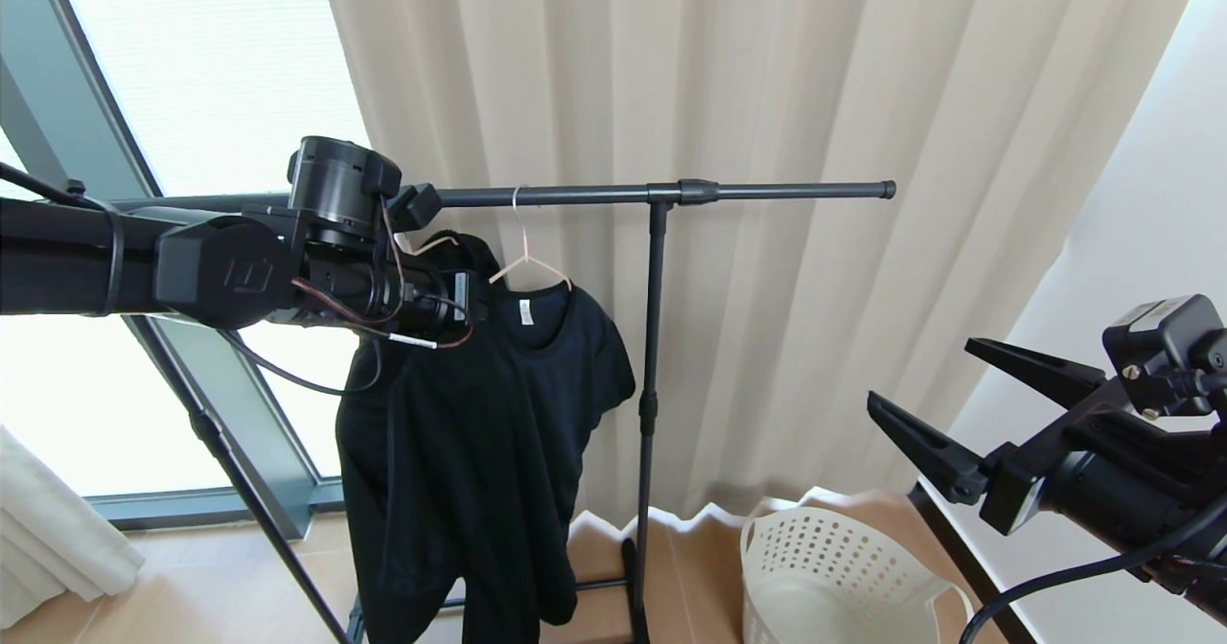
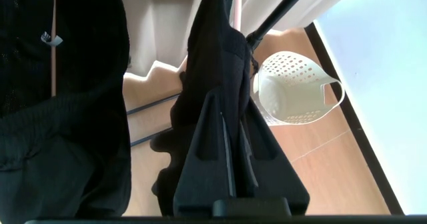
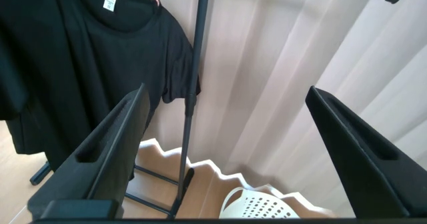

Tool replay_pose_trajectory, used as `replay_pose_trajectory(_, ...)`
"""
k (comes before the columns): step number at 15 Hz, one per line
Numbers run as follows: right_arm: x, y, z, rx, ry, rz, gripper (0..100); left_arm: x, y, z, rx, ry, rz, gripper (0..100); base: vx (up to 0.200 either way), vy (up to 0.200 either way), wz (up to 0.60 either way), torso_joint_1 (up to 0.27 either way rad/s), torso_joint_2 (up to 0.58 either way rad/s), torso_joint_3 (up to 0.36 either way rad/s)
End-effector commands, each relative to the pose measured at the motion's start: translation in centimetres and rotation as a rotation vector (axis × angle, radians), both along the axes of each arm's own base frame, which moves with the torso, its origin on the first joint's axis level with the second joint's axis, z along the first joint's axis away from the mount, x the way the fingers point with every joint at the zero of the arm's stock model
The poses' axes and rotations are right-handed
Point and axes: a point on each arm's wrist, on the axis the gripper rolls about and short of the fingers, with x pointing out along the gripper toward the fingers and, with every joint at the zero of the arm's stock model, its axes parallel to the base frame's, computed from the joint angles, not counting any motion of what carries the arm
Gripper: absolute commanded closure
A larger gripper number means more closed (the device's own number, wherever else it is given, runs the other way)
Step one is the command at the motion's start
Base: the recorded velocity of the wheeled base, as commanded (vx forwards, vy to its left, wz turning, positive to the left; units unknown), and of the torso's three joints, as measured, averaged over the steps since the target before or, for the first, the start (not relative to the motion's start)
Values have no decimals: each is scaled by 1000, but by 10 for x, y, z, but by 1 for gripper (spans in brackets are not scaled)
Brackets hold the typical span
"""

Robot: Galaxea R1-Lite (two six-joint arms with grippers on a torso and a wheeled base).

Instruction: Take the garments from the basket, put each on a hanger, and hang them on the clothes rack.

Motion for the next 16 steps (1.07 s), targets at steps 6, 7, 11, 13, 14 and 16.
replay_pose_trajectory(6,0,0,0,-1,1,2,0,2,0,-2,11,0,15,100,0,0,0,0,0,0)
replay_pose_trajectory(7,0,0,-1,-2,3,2,0,2,0,-2,11,0,15,100,0,0,0,0,0,0)
replay_pose_trajectory(11,0,0,0,-1,1,1,0,1,0,-2,13,0,18,0,0,0,0,0,0,0)
replay_pose_trajectory(13,0,0,0,-1,1,1,0,1,-1,-2,13,-2,15,0,0,0,0,0,0,0)
replay_pose_trajectory(14,0,0,-1,-2,3,2,0,1,-1,-2,13,-2,15,0,0,0,0,0,0,0)
replay_pose_trajectory(16,0,0,-1,-2,3,2,0,1,-1,-2,13,-2,15,0,0,0,0,0,0,0)
